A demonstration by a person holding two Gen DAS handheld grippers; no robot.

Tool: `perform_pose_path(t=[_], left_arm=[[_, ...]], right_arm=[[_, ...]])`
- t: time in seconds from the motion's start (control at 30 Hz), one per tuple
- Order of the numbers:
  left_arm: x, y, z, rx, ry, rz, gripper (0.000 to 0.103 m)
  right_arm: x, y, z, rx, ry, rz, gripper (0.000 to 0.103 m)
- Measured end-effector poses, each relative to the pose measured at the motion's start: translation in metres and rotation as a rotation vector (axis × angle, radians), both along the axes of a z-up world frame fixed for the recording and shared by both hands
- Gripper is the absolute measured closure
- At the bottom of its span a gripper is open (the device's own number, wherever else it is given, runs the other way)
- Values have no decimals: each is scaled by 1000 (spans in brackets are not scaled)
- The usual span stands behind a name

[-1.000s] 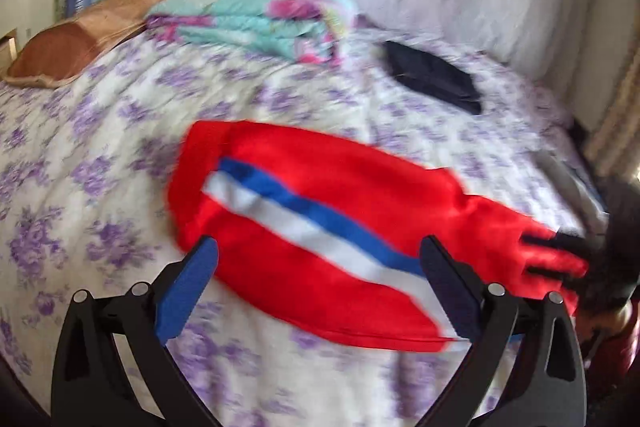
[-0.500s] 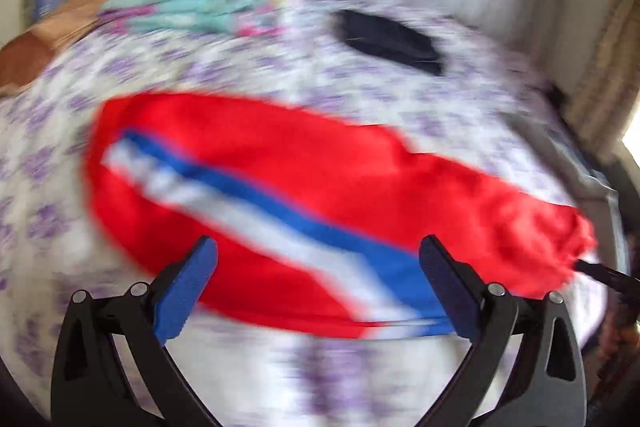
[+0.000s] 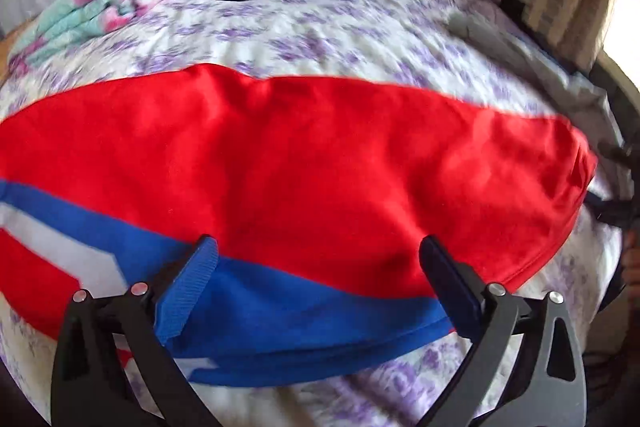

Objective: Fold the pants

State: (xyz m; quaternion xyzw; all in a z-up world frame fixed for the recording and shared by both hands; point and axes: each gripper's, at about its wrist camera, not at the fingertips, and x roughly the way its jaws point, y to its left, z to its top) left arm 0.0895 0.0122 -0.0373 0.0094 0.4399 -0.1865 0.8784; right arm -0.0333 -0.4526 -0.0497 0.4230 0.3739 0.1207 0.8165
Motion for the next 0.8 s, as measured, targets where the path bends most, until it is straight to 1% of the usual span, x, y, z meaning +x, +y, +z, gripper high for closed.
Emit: perform_pose_path(t=[0.07,0.1,0.13,0.2,0.23,0.27,0.3,0.33,0.37,0.43,0.47,0.5,0.53,0.57,0.6,0.63,0.67,0.7,0.73,0.77,0.8], left_arm=[[0,20,11,-63,-23,32,5],[-2,39,22,-82,-66,85,5],[-1,48,27,-80,-93,121,5],[-4,83,37,-48,-152,228,5],[-5,95,38,-30,-164,267,5],[-5,115,38,-10,-168,327,5],[-6,131,36,-13,-160,365,5],[-7,154,32,-39,-142,415,5],[-8,166,29,-59,-131,442,5],[-15,209,12,-157,-79,529,5],[-14,228,1,-259,-23,553,5],[-20,247,-2,-417,-26,546,5],[-27,258,-1,-492,-53,544,5],[-30,263,-1,-521,-62,542,5],[-30,264,-4,-522,-61,534,5],[-31,260,-3,-496,-73,530,5],[-32,255,0,-462,-82,534,5],[-30,249,1,-434,-85,538,5],[-30,245,2,-412,-83,541,5],[-29,243,2,-400,-80,540,5],[-28,245,2,-403,-79,540,5]], right_arm=[[2,0,-3,14,-25,-11,16],[1,0,-4,16,-39,-17,16],[1,0,-4,13,-50,-25,17],[1,2,-2,-21,-67,-44,20],[-2,2,0,-47,-72,-48,25],[0,5,-1,-84,-78,-55,33],[3,9,-3,-123,-83,-67,40],[4,10,-4,-157,-86,-77,53],[7,10,-7,-184,-91,-88,62],[7,8,-9,-201,-102,-100,65],[7,10,-8,-217,-109,-102,65],[7,14,-3,-256,-120,-105,66],[7,22,5,-316,-140,-102,66],[7,28,12,-368,-160,-95,66],[7,39,22,-447,-192,-83,66],[8,52,33,-523,-225,-68,66],[8,62,42,-577,-252,-52,66],[10,82,53,-664,-297,-21,66],[11,98,60,-729,-329,3,66],[12,112,66,-778,-356,24,66],[16,135,73,-847,-400,63,67]])
